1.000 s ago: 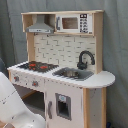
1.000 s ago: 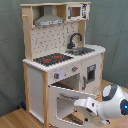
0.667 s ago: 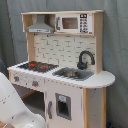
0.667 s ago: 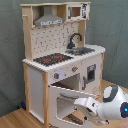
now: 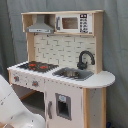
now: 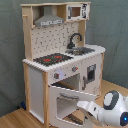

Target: Play with the kitchen

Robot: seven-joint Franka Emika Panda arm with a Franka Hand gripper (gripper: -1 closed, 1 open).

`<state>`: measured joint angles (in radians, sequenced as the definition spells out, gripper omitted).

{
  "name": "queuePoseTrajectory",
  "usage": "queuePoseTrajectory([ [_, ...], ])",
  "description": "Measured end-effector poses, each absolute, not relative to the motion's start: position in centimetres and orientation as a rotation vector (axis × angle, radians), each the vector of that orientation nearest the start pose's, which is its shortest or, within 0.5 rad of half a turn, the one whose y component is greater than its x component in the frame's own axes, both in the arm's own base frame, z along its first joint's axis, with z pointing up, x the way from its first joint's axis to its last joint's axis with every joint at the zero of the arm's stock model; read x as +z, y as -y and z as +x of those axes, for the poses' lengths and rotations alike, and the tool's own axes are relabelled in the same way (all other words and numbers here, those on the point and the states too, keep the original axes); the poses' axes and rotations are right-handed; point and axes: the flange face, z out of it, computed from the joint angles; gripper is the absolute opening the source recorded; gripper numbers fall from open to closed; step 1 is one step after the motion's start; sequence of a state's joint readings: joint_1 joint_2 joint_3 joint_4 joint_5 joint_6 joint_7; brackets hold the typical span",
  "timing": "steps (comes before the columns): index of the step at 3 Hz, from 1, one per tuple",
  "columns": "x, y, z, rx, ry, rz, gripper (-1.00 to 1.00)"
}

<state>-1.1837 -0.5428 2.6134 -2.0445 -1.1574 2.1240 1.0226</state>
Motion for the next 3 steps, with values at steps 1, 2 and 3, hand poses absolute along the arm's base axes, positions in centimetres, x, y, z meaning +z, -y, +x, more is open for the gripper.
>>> queuePoseTrajectory([
  [1, 19.6, -54.2, 12.8, 1.076, -1.230, 1.675, 1.00],
  [2, 18.3, -51.8, 13.6, 1.075, -1.139, 1.684, 1.00],
  [3, 17.1, -49.1, 14.4, 1.077, -1.054, 1.691, 1.00],
])
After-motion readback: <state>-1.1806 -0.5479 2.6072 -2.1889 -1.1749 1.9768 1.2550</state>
